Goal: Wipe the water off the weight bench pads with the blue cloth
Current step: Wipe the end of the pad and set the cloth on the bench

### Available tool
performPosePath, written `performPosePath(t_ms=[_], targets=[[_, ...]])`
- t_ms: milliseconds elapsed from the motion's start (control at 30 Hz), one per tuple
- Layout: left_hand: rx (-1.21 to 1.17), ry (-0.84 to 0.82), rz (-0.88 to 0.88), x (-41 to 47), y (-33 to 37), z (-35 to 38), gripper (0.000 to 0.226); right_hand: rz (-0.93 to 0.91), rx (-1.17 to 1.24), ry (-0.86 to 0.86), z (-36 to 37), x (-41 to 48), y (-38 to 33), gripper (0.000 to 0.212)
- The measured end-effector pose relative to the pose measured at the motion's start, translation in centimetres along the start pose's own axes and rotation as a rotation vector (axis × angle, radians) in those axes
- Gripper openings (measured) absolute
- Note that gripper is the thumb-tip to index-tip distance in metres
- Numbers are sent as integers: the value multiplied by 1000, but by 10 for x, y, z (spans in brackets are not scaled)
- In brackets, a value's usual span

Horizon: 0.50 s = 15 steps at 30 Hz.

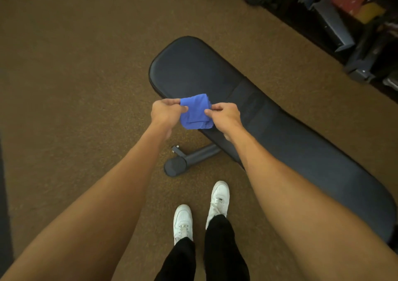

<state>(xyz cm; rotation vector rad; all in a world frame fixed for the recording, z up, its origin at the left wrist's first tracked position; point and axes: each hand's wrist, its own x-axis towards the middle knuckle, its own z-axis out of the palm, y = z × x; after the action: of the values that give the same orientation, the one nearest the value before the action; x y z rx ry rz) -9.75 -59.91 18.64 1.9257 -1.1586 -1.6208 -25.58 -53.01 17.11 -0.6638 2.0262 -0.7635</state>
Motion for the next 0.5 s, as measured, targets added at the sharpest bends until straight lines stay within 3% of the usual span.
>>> performPosePath(t_ms=[67, 500], targets=[[-2, -32, 40, -13, -4, -5, 22, 5, 65, -2, -4, -17, 5, 2], [-63, -151, 209, -97, -42, 28, 24, -83, 196, 11, -54, -94, 57, 6]])
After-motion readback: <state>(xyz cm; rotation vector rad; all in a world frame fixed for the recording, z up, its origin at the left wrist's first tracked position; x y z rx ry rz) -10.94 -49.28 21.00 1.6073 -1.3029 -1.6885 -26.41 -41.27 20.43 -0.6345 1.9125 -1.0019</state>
